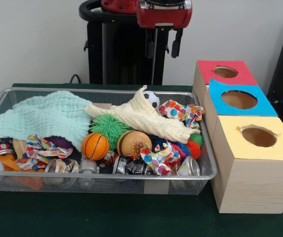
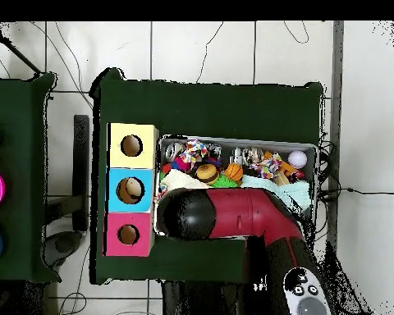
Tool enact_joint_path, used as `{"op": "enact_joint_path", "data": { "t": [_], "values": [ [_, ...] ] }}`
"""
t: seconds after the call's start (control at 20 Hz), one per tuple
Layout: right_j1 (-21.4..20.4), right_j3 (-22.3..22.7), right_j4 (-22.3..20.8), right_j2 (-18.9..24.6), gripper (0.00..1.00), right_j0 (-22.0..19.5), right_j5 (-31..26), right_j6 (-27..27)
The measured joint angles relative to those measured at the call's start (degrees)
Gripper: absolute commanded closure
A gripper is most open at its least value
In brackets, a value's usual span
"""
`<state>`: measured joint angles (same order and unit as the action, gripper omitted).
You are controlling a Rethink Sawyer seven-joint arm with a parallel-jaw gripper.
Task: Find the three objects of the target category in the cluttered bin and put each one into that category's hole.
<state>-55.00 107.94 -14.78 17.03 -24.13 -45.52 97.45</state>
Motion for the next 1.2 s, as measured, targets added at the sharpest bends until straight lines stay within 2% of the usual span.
{"op": "enact_joint_path", "data": {
  "t": [0.2, 0.5, 0.7, 0.95, 1.2],
  "values": [
    [0.7, 0.0, 0.4, 0.0, 0.00, 0.5, -5.8, 0.0],
    [0.1, 0.0, 0.5, 0.0, 0.00, 1.1, -6.1, 0.0],
    [-0.9, 0.0, 0.5, 0.0, 0.00, 1.3, -4.5, 0.0],
    [-2.5, 0.0, 0.5, 0.0, 0.00, 1.4, 0.0, 0.0],
    [-2.5, 0.0, 0.5, 0.0, 0.00, 1.4, 3.5, 0.0]
  ]
}}
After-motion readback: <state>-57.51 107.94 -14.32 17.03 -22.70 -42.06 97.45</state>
